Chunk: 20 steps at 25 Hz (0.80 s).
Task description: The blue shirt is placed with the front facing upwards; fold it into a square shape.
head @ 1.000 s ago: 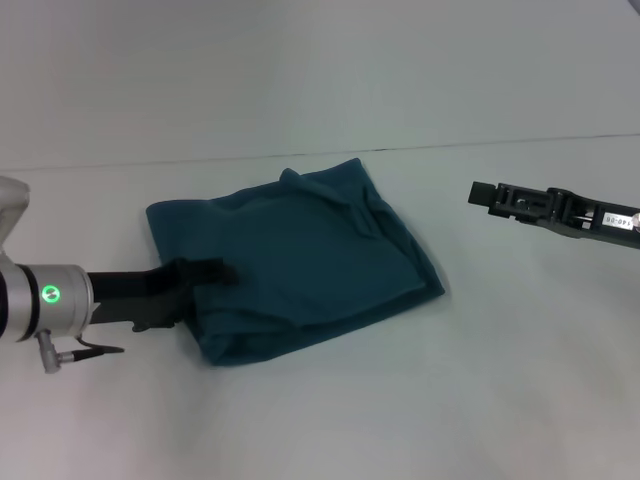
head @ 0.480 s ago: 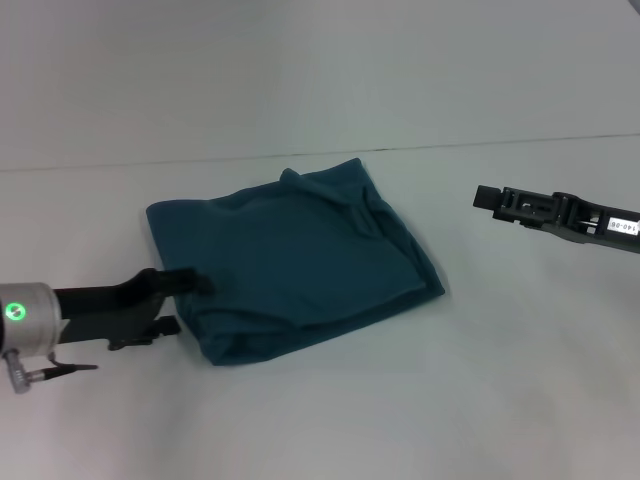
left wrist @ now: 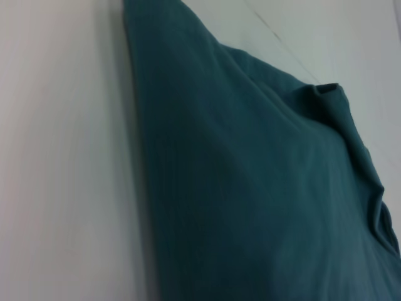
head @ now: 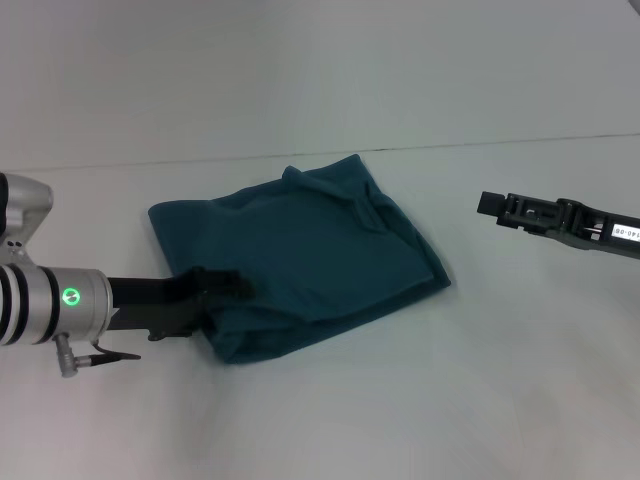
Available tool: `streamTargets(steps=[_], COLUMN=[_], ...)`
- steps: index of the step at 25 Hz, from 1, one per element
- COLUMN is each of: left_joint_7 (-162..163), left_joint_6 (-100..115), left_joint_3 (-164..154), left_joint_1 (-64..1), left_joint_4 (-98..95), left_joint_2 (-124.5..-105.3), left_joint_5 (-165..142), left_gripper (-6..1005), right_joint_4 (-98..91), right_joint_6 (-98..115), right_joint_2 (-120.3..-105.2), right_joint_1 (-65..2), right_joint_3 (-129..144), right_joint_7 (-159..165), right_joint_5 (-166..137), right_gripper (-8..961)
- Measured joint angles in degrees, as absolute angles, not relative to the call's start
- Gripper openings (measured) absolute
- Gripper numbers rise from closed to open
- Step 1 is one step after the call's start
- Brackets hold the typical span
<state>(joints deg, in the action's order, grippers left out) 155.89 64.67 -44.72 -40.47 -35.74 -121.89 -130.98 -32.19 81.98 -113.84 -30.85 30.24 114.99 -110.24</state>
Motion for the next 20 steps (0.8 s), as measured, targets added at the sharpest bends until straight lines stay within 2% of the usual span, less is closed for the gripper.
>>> streamTargets(steps=[5, 11, 20], left_joint_7=[155.78, 155.27, 155.37], left_joint_6=[64.98, 65.14, 68.12], left_joint_3=[-44.97, -45.74, -46.67], left_joint_1=[-40.51, -41.08, -40.61], left_joint_4=[-36.63, -37.42, -41.01], left_joint_2=[-121.88, -121.84, -121.85], left_joint_5=[-131.78, -132.09, -131.87], left_gripper=[760, 539, 260], right_joint_4=[-32.09, -31.88, -31.91], right_joint_6=[82.66, 83.42, 84.00], right_joint_2=[-113.86, -114.04, -113.90], right_joint_1=[-30.74, -30.10, -29.56], right_joint_3=[29.94, 29.48, 28.11], right_joint_7=[115.13, 115.44, 115.77], right_joint_5=[-110.20, -110.15, -110.12], right_gripper=[749, 749, 749])
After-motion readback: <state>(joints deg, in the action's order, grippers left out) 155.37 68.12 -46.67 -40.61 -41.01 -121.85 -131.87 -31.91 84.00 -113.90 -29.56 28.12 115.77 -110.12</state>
